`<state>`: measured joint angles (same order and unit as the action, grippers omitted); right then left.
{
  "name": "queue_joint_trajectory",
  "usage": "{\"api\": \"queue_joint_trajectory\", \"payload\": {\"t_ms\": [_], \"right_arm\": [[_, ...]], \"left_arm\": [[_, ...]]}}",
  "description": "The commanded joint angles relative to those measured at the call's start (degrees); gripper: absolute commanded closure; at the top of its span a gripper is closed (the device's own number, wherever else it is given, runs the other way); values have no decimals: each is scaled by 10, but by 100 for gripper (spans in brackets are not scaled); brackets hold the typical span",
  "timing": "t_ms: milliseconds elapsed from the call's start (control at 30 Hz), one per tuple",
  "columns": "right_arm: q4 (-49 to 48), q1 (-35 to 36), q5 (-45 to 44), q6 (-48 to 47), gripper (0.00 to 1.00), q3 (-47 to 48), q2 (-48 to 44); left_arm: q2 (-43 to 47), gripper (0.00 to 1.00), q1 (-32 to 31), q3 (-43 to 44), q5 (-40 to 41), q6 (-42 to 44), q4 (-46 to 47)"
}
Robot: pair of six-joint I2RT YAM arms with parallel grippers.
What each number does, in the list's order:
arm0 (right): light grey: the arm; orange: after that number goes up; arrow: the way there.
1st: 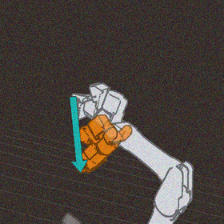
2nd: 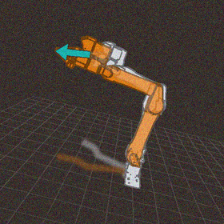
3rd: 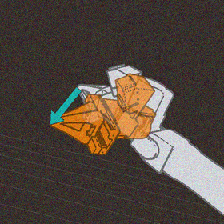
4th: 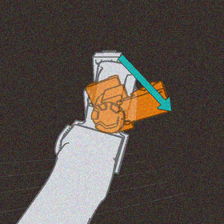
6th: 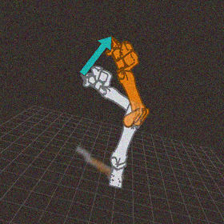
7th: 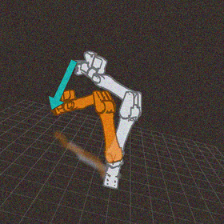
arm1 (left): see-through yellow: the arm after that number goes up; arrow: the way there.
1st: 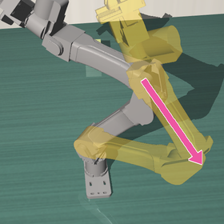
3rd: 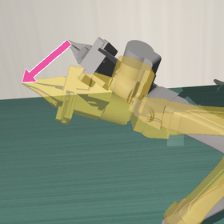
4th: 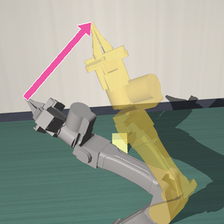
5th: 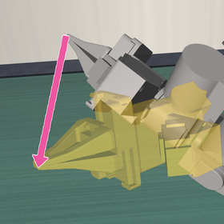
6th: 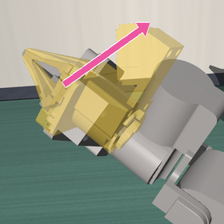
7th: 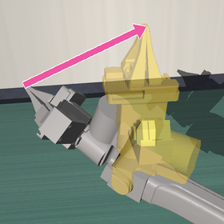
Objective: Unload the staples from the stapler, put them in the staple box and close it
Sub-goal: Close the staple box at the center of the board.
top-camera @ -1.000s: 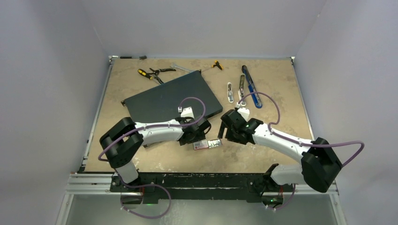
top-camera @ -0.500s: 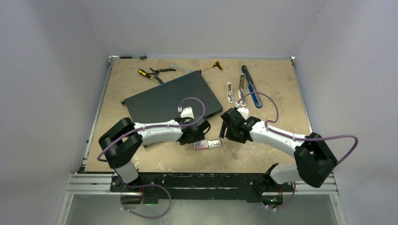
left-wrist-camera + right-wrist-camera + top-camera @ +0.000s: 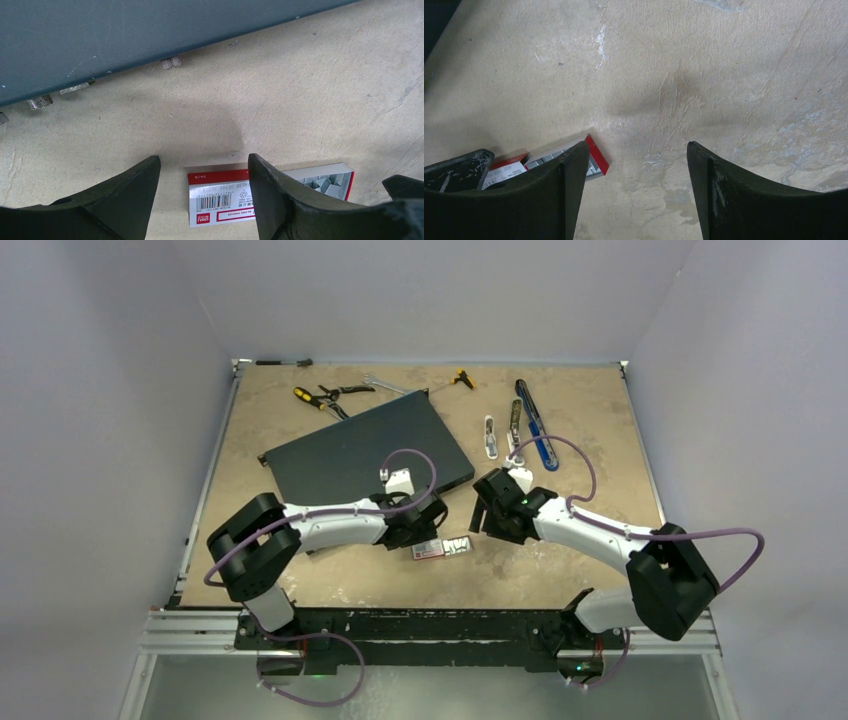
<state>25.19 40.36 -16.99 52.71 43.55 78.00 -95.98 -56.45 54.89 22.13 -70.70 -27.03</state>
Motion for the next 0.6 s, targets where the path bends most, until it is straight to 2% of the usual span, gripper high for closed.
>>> {"api": "queue_joint_trajectory", "payload": {"t_ms": [0, 567], "right_arm": [[7, -4, -14, -8, 26, -7, -10], [8, -9, -14, -11, 26, -14, -18]], "left_arm": [[-4, 37, -8, -20, -34, 2, 2], [-26, 38, -18, -3, -27, 21, -33]]}}
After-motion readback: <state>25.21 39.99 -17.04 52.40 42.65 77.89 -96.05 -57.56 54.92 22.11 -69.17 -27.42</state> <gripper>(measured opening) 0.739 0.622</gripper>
